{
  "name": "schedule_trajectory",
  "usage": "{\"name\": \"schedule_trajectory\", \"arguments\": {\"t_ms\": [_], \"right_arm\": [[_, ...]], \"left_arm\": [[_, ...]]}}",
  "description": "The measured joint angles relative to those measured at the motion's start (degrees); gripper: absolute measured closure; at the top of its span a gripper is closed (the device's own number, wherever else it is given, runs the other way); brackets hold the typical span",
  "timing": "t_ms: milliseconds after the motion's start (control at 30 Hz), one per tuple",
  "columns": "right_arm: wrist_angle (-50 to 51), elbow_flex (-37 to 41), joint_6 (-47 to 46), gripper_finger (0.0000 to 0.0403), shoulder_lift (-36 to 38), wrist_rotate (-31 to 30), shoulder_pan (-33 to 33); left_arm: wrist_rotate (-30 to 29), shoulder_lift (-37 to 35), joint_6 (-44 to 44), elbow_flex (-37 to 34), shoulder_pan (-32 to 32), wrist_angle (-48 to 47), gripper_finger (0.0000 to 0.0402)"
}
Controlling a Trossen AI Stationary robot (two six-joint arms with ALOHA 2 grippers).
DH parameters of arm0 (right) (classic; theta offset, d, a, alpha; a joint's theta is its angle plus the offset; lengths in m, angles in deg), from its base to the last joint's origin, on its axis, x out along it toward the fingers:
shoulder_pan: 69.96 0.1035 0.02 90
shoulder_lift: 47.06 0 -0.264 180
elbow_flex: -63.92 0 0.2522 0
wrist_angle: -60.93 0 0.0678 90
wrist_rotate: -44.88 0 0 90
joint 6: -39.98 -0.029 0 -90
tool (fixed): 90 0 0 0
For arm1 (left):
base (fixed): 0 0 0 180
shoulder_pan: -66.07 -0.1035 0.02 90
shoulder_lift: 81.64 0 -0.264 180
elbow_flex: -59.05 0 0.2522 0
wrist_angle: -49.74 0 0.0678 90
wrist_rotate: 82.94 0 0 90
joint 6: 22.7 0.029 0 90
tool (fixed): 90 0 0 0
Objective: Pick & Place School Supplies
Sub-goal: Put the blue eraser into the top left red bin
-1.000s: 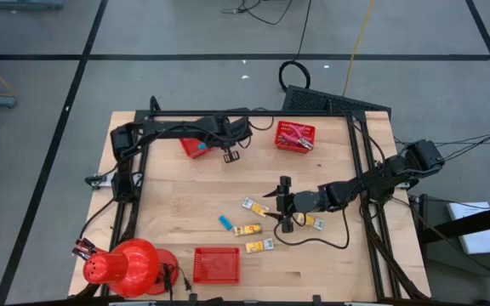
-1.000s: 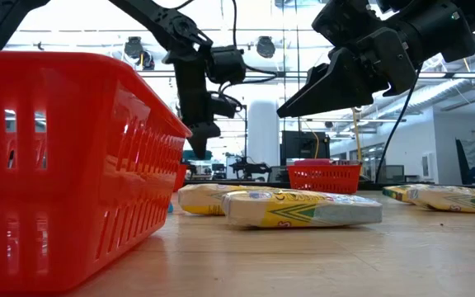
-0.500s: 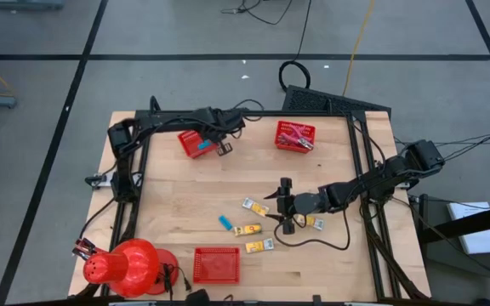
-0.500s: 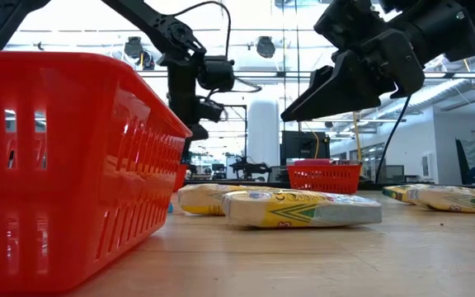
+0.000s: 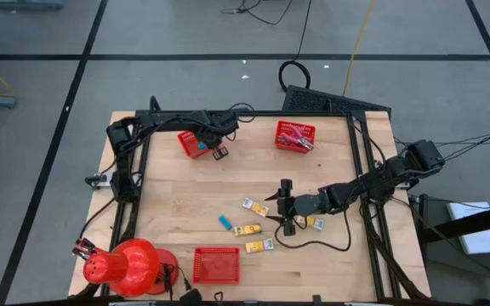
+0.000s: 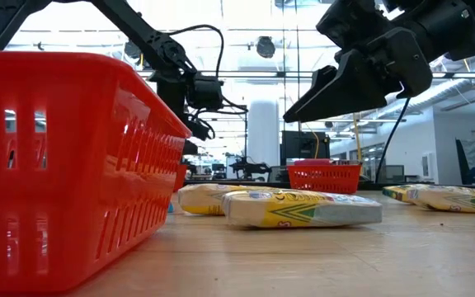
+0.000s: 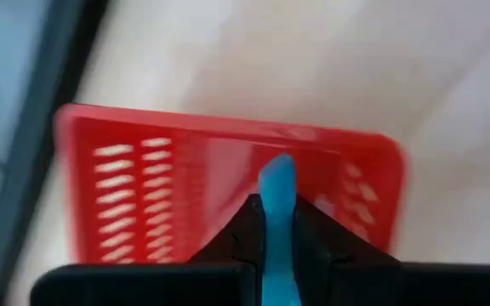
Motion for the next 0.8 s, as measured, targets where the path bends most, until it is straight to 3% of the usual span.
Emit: {"name": "schedule_trajectory", "arguments": {"t_ms": [100, 267, 400, 633, 733, 800], "right_arm": [[0.0, 0.0, 0.0, 0.0149, 0.0, 0.0, 0.0], [0.0, 0.0, -0.1, 0.0149, 0.0, 0.2, 0.0], [0.0, 0.0, -0.1, 0.0149, 0.0, 0.5, 0.0], [-0.1, 0.0, 0.1, 0.0149, 0.0, 1.3, 0.0], [-0.1, 0.0, 0.1, 0.0149, 0.0, 1.3, 0.0], [-0.1, 0.0, 0.2, 0.0149, 0.0, 1.3, 0.0]], "left_arm": [[3.6, 0.0, 0.1, 0.0, -0.3, 1.8, 0.0344], [4.0, 0.0, 1.5, 0.0, -0.2, 2.3, 0.0258], [4.0, 0.0, 3.4, 0.0, 0.3, 2.4, 0.0216], [2.5, -5.6, 8.1, 0.0, 1.7, 7.7, 0.0202], [6.1, -11.4, 10.1, 0.0, 2.3, 13.1, 0.0209], [11.4, -15.4, 11.5, 0.0, 2.6, 17.0, 0.0213]]}}
